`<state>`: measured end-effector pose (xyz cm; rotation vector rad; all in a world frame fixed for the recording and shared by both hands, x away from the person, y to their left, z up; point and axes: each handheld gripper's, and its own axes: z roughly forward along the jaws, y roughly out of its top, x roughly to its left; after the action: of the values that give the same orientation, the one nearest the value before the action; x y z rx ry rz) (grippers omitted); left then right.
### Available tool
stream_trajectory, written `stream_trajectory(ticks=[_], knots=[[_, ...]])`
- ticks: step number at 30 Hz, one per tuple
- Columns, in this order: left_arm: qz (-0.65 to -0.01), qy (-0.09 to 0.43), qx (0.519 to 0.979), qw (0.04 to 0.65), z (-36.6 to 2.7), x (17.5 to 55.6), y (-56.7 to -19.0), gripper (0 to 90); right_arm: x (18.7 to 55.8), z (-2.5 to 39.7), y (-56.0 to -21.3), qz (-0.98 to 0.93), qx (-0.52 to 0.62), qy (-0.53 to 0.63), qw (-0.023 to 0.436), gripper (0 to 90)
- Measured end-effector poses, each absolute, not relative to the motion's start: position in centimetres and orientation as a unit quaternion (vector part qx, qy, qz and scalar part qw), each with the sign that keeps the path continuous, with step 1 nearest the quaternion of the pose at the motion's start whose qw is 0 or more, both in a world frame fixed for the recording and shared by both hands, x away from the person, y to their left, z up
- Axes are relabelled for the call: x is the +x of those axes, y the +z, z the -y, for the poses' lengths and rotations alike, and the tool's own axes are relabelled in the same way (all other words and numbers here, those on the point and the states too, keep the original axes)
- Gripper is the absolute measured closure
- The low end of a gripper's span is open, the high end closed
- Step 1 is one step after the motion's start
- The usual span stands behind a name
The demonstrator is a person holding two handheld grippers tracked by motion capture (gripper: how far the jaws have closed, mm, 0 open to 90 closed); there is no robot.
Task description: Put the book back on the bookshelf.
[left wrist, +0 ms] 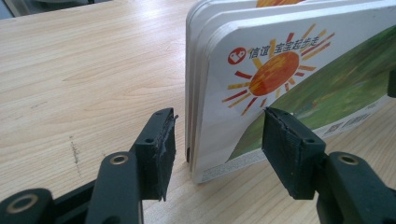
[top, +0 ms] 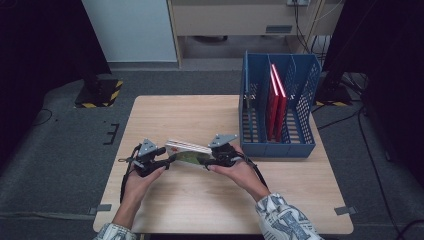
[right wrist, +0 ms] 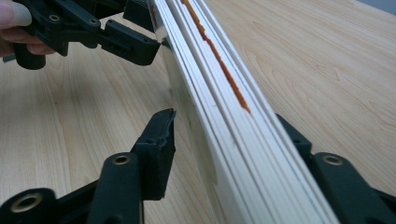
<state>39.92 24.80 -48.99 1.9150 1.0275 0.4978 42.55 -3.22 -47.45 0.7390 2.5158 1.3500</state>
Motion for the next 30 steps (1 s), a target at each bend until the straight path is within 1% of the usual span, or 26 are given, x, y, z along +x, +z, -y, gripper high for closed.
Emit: stream_trajectory(ticks=[2, 12, 15, 16, 19, 20, 21, 27, 28, 30], knots=[[-0.415, 0.2, 0.77, 0.441, -24.8, 39.9, -49.0, 43.6, 42.8, 3.2, -47.6, -0.849, 0.248, 0.457, 0.092, 52.8], [-0.421, 0.199, 0.766, 0.443, -25.0, 39.9, -49.0, 43.2, 43.4, 2.9, -48.0, -0.85, 0.24, 0.462, 0.081, 54.9], [-0.42, 0.199, 0.767, 0.442, -25.1, 39.8, -49.0, 42.5, 43.6, 2.8, -47.9, -0.847, 0.241, 0.468, 0.076, 56.8], [-0.421, 0.199, 0.767, 0.441, -25.2, 39.8, -49.0, 42.2, 43.7, 2.8, -47.9, -0.847, 0.237, 0.47, 0.078, 59.3], [-0.423, 0.2, 0.766, 0.44, -25.3, 39.8, -49.0, 41.5, 43.7, 2.8, -47.8, -0.848, 0.233, 0.471, 0.074, 61.2], [-0.424, 0.201, 0.765, 0.441, -25.3, 39.8, -49.0, 41.3, 43.8, 2.8, -47.8, -0.849, 0.229, 0.471, 0.07, 64.8], [-0.425, 0.201, 0.764, 0.442, -25.3, 39.8, -49.0, 41.2, 43.8, 2.8, -47.8, -0.849, 0.229, 0.471, 0.069, 66.3], [-0.425, 0.203, 0.767, 0.436, -25.5, 39.7, -49.0, 39.7, 43.7, 2.7, -47.8, -0.851, 0.224, 0.47, 0.066, 70.5], [-0.426, 0.205, 0.768, 0.433, -25.5, 39.7, -49.0, 39.4, 43.6, 2.7, -47.8, -0.855, 0.213, 0.468, 0.069, 73.3], [-0.426, 0.208, 0.769, 0.428, -25.6, 39.8, -49.1, 39.0, 43.5, 2.7, -47.7, -0.855, 0.215, 0.467, 0.067, 74.8]])
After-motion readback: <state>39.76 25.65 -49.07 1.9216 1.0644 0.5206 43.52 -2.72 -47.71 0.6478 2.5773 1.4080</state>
